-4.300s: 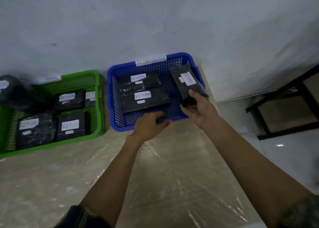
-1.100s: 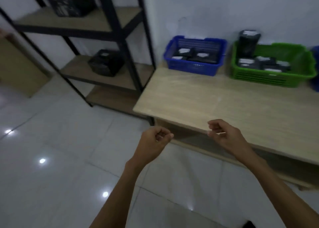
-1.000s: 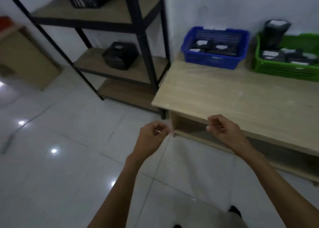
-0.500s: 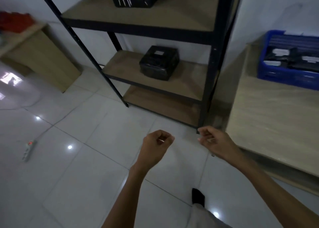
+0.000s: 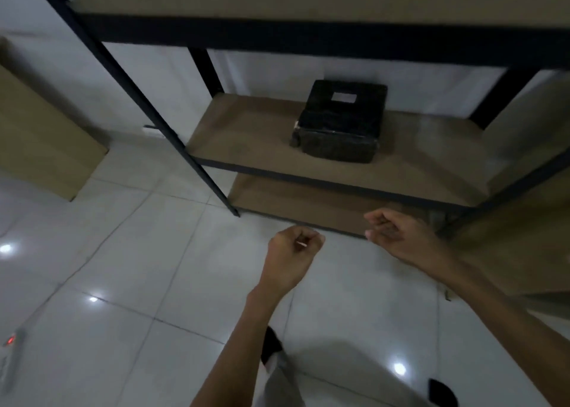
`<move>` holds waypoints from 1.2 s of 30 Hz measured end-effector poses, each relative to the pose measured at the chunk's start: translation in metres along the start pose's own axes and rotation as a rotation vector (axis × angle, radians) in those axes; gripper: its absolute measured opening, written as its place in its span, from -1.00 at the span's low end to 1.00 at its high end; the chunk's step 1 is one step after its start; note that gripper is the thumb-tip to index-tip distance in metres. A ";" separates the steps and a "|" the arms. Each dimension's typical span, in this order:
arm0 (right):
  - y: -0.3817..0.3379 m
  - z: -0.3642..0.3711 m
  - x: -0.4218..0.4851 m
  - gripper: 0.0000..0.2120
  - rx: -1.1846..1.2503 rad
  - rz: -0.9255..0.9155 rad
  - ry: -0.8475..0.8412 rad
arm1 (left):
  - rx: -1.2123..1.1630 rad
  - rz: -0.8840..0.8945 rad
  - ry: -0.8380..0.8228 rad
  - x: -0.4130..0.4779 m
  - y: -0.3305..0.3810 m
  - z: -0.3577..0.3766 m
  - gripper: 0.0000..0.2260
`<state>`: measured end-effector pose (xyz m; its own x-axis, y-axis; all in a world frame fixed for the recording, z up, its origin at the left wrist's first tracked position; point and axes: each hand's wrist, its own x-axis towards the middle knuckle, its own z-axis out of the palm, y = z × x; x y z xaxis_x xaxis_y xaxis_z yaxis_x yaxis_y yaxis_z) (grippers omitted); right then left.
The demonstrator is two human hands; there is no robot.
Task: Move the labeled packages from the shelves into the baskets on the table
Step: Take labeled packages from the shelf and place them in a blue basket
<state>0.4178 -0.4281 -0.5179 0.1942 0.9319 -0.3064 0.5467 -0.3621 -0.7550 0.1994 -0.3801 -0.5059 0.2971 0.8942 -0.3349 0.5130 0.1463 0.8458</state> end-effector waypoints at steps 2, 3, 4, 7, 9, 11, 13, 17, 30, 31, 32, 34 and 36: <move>-0.004 0.025 0.032 -0.76 0.022 0.049 0.043 | 0.027 0.024 -0.045 0.039 -0.016 -0.020 -0.93; -0.005 0.035 0.045 -0.77 0.036 0.075 0.054 | 0.031 0.035 -0.067 0.056 -0.021 -0.028 -0.94; -0.008 0.042 0.054 -0.77 0.045 0.102 0.056 | 0.031 0.038 -0.086 0.071 -0.023 -0.035 -0.94; -0.017 0.058 0.080 -0.74 0.042 0.144 0.079 | 0.054 0.021 -0.137 0.111 -0.028 -0.050 -0.93; -0.020 0.064 0.099 -0.76 0.040 0.141 0.117 | 0.085 0.023 -0.149 0.142 -0.036 -0.054 -0.91; -0.013 0.067 0.125 -0.77 0.038 0.135 0.164 | 0.098 0.046 -0.124 0.179 -0.050 -0.049 -0.86; 0.001 0.068 0.151 -0.79 0.025 0.107 0.294 | 0.194 0.102 -0.103 0.215 -0.062 -0.036 -0.74; 0.037 0.062 0.212 -0.59 0.197 -0.017 0.664 | 0.528 0.361 0.075 0.281 -0.088 -0.010 -0.49; 0.076 0.024 0.299 -0.06 0.006 0.110 1.112 | 0.594 0.757 0.595 0.377 -0.177 0.036 -0.38; 0.078 0.021 0.302 -0.05 0.075 0.105 1.067 | 0.589 0.771 0.614 0.378 -0.178 0.037 -0.38; 0.079 0.020 0.301 -0.06 0.186 0.074 1.015 | 0.591 0.783 0.628 0.379 -0.179 0.037 -0.37; 0.082 0.020 0.298 -0.13 0.403 -0.024 0.942 | 0.609 0.795 0.644 0.382 -0.180 0.039 -0.33; 0.090 0.027 0.295 -0.22 0.488 -0.090 0.959 | 0.623 0.816 0.649 0.383 -0.181 0.039 -0.32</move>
<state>0.5026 -0.1858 -0.6918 0.8424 0.5064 0.1838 0.2485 -0.0625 -0.9666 0.2518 -0.0810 -0.8038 0.3462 0.7005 0.6240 0.7159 -0.6272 0.3069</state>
